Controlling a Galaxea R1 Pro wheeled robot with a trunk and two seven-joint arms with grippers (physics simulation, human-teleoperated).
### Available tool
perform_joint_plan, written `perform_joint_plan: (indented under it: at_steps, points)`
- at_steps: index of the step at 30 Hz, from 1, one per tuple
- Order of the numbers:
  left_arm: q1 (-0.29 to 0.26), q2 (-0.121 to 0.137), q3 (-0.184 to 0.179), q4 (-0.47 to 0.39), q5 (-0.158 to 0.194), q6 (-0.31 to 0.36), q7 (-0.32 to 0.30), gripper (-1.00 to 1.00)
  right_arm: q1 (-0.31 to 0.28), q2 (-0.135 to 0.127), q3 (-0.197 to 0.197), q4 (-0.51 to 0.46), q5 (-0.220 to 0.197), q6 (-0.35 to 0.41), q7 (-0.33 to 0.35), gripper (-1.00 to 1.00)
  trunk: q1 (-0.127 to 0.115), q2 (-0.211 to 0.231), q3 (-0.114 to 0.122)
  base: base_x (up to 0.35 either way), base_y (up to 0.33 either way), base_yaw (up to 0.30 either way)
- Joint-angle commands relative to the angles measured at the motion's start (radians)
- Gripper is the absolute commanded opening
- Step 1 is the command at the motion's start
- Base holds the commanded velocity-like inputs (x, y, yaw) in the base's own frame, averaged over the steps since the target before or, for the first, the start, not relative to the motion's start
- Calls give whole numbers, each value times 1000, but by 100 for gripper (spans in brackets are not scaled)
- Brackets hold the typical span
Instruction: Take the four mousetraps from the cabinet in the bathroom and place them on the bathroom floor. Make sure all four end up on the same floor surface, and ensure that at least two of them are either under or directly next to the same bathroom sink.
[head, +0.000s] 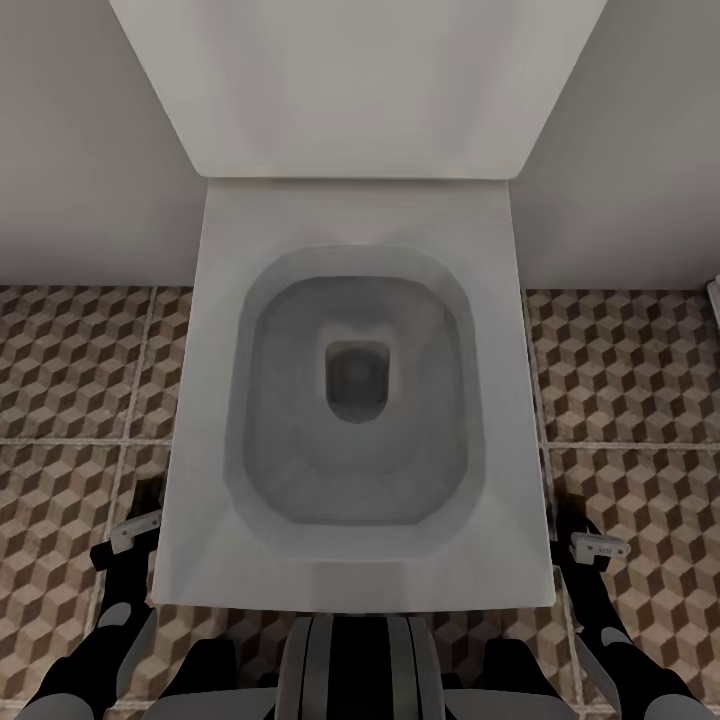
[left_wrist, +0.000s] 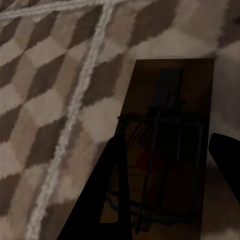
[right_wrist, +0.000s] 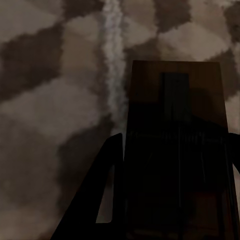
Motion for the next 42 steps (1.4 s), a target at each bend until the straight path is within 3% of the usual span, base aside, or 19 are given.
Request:
perform_joint_plan:
  at_steps: [1,7,8,40,41,42]
  points:
    - [0,0,-1,1,3,-3,2,-100,0,-1,8,0,-5,-2,-4,-100,0,0,0,0,0,0]
    - [0,-1,-1,1,3,-3,2,-100,0,-1,11,0,-5,-2,-4,-100,0,0,0,0,0,0]
    - [0,-1,-1,1,3,-3,2,-100,0,-1,11,0,-5,-1,-4,100,0,0,0,0,0,0]
    - [0,-1,-2,0,2,-3,2,-100,0,-1,12,0,-5,-2,-4,100,0,0,0,0,0,0]
    - [0,-1,-2,0,2,-3,2,100,0,-1,12,0,-5,-1,-4,100,0,0,0,0,0,0]
    - [0,-1,-3,0,2,-3,2,100,0,-1,12,0,-5,-2,-4,100,0,0,0,0,0,0]
